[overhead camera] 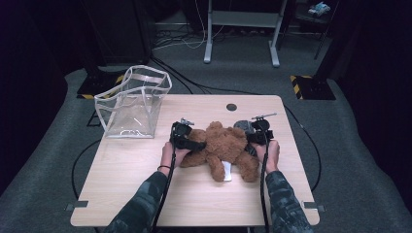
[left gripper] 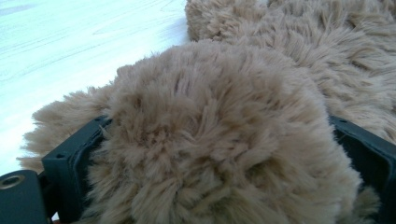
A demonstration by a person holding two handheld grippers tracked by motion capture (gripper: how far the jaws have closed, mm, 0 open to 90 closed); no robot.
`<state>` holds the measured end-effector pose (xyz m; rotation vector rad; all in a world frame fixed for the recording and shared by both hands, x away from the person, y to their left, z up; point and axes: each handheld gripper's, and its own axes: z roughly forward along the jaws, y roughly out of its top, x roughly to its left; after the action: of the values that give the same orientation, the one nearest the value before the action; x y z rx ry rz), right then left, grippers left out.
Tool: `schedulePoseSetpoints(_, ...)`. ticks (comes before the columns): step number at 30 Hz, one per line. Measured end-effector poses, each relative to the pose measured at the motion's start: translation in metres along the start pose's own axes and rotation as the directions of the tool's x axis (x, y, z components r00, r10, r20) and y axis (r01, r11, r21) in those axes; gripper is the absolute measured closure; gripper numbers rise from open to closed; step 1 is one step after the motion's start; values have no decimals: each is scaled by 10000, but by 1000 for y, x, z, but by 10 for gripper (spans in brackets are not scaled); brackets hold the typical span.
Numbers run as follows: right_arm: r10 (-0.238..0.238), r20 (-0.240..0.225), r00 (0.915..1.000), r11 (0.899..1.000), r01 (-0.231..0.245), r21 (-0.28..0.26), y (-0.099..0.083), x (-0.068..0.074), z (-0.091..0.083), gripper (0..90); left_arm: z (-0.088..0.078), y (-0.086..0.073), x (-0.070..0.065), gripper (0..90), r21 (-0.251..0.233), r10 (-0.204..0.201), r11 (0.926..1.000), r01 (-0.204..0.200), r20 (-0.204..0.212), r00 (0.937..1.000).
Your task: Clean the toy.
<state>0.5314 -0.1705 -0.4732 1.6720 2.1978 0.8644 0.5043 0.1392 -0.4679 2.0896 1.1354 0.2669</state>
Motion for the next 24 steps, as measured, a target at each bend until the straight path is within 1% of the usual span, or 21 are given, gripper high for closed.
schedulePoseSetpoints(1,414,-149,9990,9991,-415,-56,-2,-5,2,765,0,0,1,51,22,6,10000,-7,57,10000)
schedulePoseSetpoints(2,603,25,9982,9982,-603,-36,-3,-8,5,765,0,0,1,51,1,-21,10000,21,76,10000)
schedulePoseSetpoints(3,603,437,9972,9981,-607,60,-5,-8,6,766,1,0,1,51,-34,-22,10000,23,60,10000)
schedulePoseSetpoints(4,496,759,9959,9988,-494,-35,-6,-10,7,766,0,0,1,51,-4,-7,10000,7,75,10000)
schedulePoseSetpoints(5,514,1159,9919,9986,-524,56,-8,-14,8,766,0,0,1,51,5,-2,10000,2,77,10000)
schedulePoseSetpoints(6,565,1665,9844,9978,-614,242,-10,-22,9,767,0,0,1,51,-3,-46,10000,46,87,10000)
schedulePoseSetpoints(7,705,1750,9821,9964,-777,346,-11,-28,9,766,0,0,1,52,-5,-46,10000,46,91,9999)
schedulePoseSetpoints(8,1041,1584,9819,9933,-1108,335,-13,-35,9,766,0,0,2,51,15,-26,10000,26,109,9999)
schedulePoseSetpoints(9,1246,1534,9803,9909,-1309,317,-12,-38,7,765,1,1,2,51,12,-40,10000,40,114,9999)
schedulePoseSetpoints(10,1205,1479,9816,9917,-1258,276,-12,-39,3,765,1,1,2,51,51,-52,10000,51,136,9999)
schedulePoseSetpoints(11,1101,1335,9849,9934,-1133,163,-11,-38,-1,765,1,1,2,51,7,-60,10000,60,117,9999)
schedulePoseSetpoints(12,1127,1169,9867,9935,-1135,1,-11,-35,-7,764,0,1,3,51,39,-55,10000,54,140,9999)
schedulePoseSetpoints(14,1181,614,9911,9926,-1160,-360,-11,-32,-21,766,0,1,2,51,36,-43,10000,42,112,9999)
schedulePoseSetpoints(15,1369,-120,9905,9879,-1374,-724,-12,-30,-33,768,0,1,2,51,49,-40,10000,39,102,9999)
schedulePoseSetpoints(16,1385,-794,9872,9861,-1449,-815,-13,-31,-42,770,0,1,1,51,32,-68,10000,68,63,10000)
schedulePoseSetpoints(17,1603,-1576,9744,9795,-1767,-965,-13,-30,-50,771,0,2,1,51,40,-83,10000,83,51,10000)
schedulePoseSetpoints(18,1690,-2118,9626,9744,-1954,-1107,-13,-28,-60,773,0,2,1,51,87,-74,9999,73,59,10000)
schedulePoseSetpoints(20,1467,-2558,9556,9766,-1809,-1160,-10,-21,-69,774,1,2,0,51,67,-62,10000,62,28,10000)
schedulePoseSetpoints(21,1249,-2546,9589,9836,-1534,-952,-9,-16,-69,775,1,2,0,51,79,-53,10000,53,23,10000)
schedulePoseSetpoints(22,1058,-2310,9672,9896,-1252,-709,-7,-10,-65,776,1,2,0,51,112,-3,9999,3,-2,10000)
schedulePoseSetpoints(24,751,-2119,9744,9961,-833,-297,-7,-3,-50,779,1,3,-1,51,123,25,9999,-24,-46,10000)
